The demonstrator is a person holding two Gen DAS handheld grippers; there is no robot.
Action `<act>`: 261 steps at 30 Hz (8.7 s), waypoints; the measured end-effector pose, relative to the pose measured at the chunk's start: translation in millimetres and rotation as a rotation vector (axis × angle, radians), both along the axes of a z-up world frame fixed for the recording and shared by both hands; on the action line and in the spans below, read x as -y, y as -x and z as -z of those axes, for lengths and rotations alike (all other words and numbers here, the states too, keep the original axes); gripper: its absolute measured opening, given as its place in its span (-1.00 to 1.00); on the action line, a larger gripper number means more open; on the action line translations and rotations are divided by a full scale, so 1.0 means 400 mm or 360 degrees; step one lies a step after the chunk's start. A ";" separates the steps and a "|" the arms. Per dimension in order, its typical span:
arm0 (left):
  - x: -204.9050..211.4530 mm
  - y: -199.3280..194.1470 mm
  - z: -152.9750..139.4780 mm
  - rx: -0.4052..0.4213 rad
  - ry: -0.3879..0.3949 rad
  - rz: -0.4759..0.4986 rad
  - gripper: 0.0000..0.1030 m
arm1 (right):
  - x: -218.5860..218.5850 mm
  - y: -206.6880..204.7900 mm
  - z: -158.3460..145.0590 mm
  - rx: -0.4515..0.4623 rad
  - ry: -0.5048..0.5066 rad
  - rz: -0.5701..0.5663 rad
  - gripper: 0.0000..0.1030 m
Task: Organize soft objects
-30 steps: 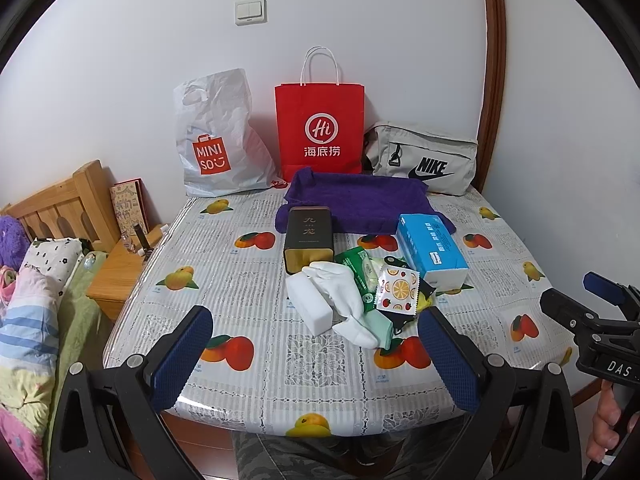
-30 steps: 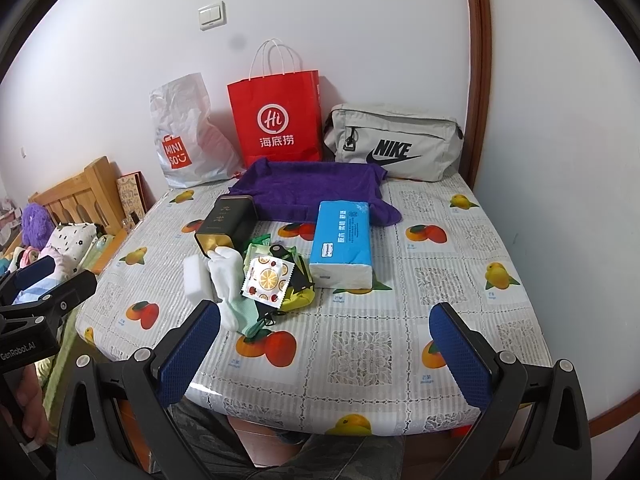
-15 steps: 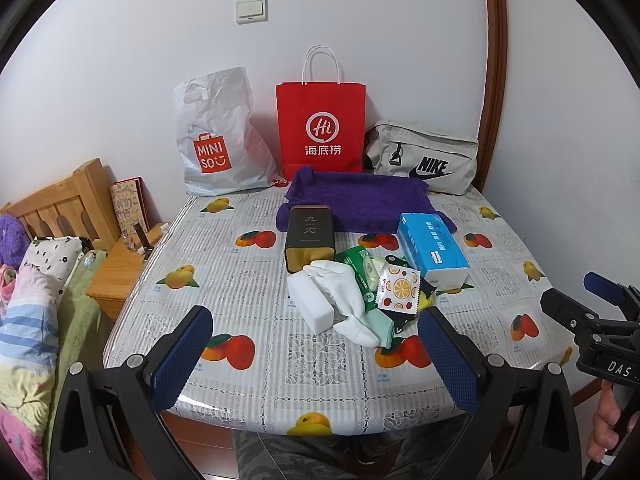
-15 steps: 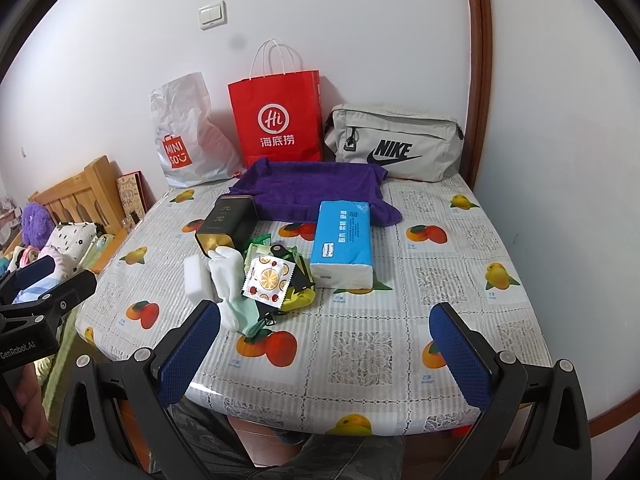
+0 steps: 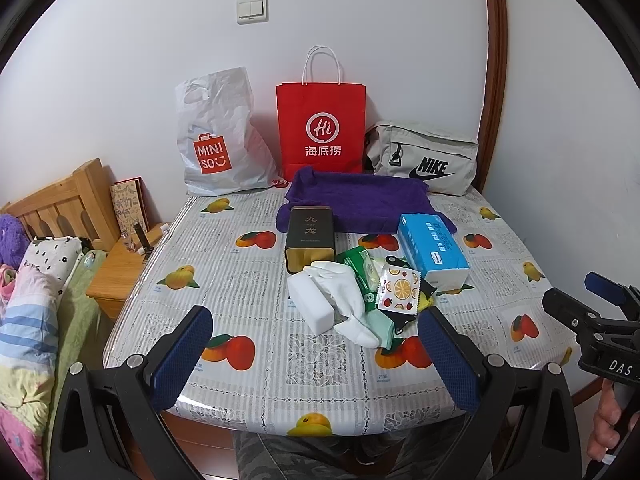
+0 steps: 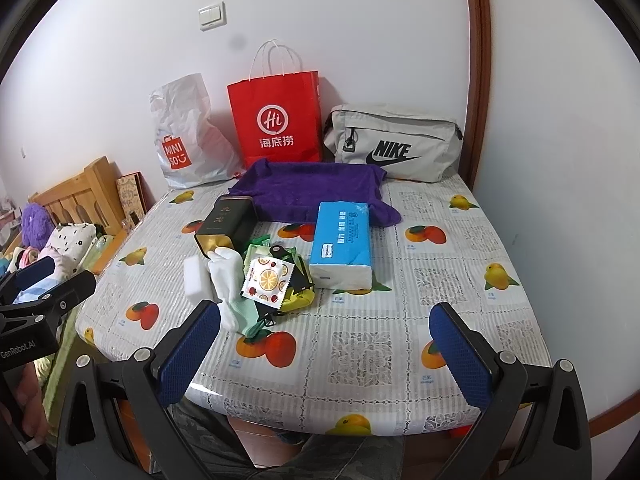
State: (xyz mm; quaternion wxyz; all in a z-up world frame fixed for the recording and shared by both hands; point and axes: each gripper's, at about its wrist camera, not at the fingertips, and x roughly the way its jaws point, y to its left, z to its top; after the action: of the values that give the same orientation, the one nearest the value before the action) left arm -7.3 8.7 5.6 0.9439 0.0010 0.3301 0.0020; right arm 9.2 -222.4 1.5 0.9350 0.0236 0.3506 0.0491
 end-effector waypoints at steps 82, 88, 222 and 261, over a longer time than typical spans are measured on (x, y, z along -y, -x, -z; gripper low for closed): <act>-0.144 -0.426 0.459 -0.0291 0.0211 -0.0061 -0.35 | -0.131 -0.357 0.325 -0.0216 -0.0165 -0.0332 0.99; -0.170 -0.420 0.457 -0.0286 0.0299 -0.0018 -0.35 | -0.211 -0.372 0.338 -0.0225 -0.0016 -0.0371 0.99; -0.064 -1.208 0.316 -0.0617 0.0226 0.0209 -0.40 | 0.019 -1.091 0.372 -0.0525 -0.0134 -0.0345 -0.90; -0.060 -0.986 0.200 -0.0533 0.0050 0.0237 0.29 | 0.040 -0.894 0.249 -0.0421 0.0036 -0.0184 0.57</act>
State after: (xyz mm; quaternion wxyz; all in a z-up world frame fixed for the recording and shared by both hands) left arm 387.1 32.8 -74.2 0.8732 0.0110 0.4816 -0.0732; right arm 366.8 -238.5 -98.1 0.8763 -0.0009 0.4721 0.0954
